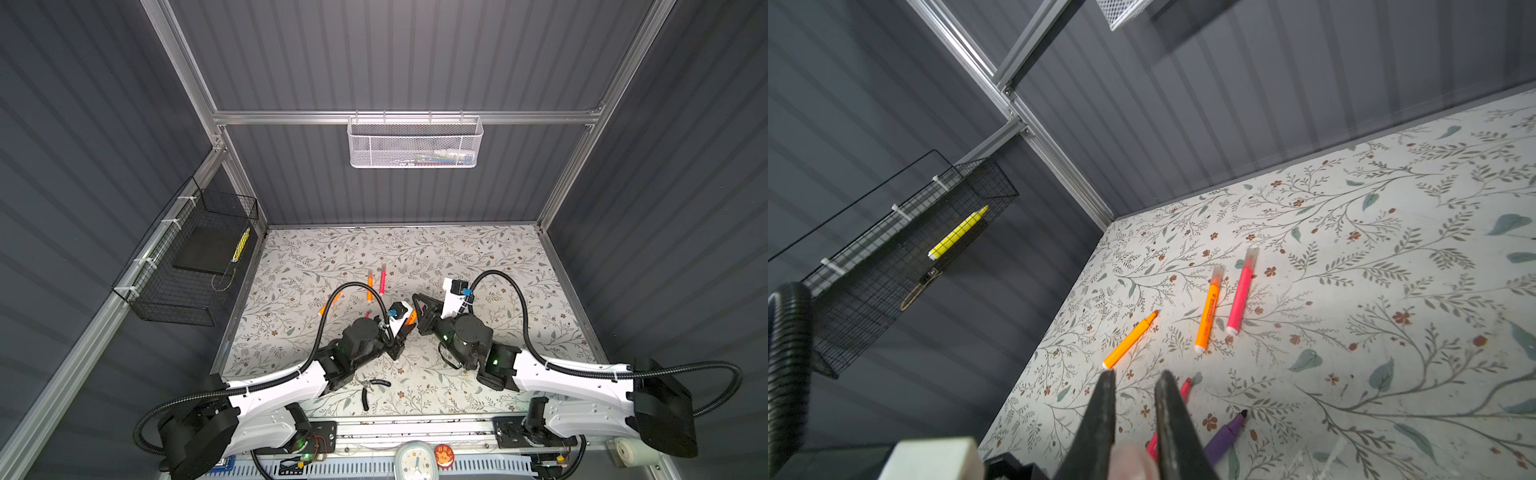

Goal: Insert the pens into the pen caps
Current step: 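Press the pink cap down onto the marker with the right gripper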

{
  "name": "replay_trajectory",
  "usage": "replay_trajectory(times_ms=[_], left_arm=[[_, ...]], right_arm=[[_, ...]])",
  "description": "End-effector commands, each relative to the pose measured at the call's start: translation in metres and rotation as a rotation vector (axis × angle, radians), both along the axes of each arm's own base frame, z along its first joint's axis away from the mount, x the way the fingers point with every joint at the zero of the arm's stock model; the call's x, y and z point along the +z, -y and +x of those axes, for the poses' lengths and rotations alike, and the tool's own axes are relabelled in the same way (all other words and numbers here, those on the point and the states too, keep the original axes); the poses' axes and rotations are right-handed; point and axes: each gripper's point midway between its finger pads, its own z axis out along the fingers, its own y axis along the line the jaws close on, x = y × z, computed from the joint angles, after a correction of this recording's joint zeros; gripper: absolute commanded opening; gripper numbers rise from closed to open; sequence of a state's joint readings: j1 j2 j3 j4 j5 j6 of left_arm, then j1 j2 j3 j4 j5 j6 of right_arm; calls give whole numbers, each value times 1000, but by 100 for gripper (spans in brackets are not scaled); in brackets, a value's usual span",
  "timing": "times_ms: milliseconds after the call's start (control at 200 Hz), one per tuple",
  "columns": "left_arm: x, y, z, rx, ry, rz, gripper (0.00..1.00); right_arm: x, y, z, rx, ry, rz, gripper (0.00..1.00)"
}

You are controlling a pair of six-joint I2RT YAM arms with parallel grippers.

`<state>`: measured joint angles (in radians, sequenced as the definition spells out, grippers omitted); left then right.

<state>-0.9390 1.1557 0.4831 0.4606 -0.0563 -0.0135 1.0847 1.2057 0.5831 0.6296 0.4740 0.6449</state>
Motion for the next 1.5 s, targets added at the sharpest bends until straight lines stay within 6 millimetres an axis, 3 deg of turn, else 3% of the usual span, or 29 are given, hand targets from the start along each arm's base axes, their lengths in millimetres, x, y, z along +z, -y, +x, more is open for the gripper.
replay_trajectory(times_ms=[0, 145, 390, 570, 745, 930, 1145, 1346, 1376, 1491], left_arm=[[119, -41, 62, 310, 138, -344, 0], [145, -60, 79, 294, 110, -429, 0], [172, -57, 76, 244, 147, -456, 0], [170, -74, 87, 357, 196, -458, 0], [172, -95, 90, 490, 289, -487, 0], [178, -87, 77, 487, 376, -513, 0], [180, -78, 76, 438, 347, -521, 0], [191, -86, 84, 388, 264, -564, 0], [195, -85, 84, 374, 254, -564, 0], [206, -87, 85, 296, 200, -620, 0]], right_arm=[[-62, -37, -59, 331, -82, -125, 0], [-66, -38, -76, 415, -47, -98, 0], [-65, -34, -95, 498, 8, -83, 0], [-71, -31, -80, 381, -93, -88, 0], [-98, -39, -67, 252, -280, -97, 0], [-103, -49, -64, 197, -347, -150, 0], [-101, -53, -63, 198, -335, -167, 0], [-104, -57, -76, 240, -228, -218, 0], [-102, -61, -89, 268, -199, -233, 0], [-98, -63, -102, 294, -119, -245, 0]])
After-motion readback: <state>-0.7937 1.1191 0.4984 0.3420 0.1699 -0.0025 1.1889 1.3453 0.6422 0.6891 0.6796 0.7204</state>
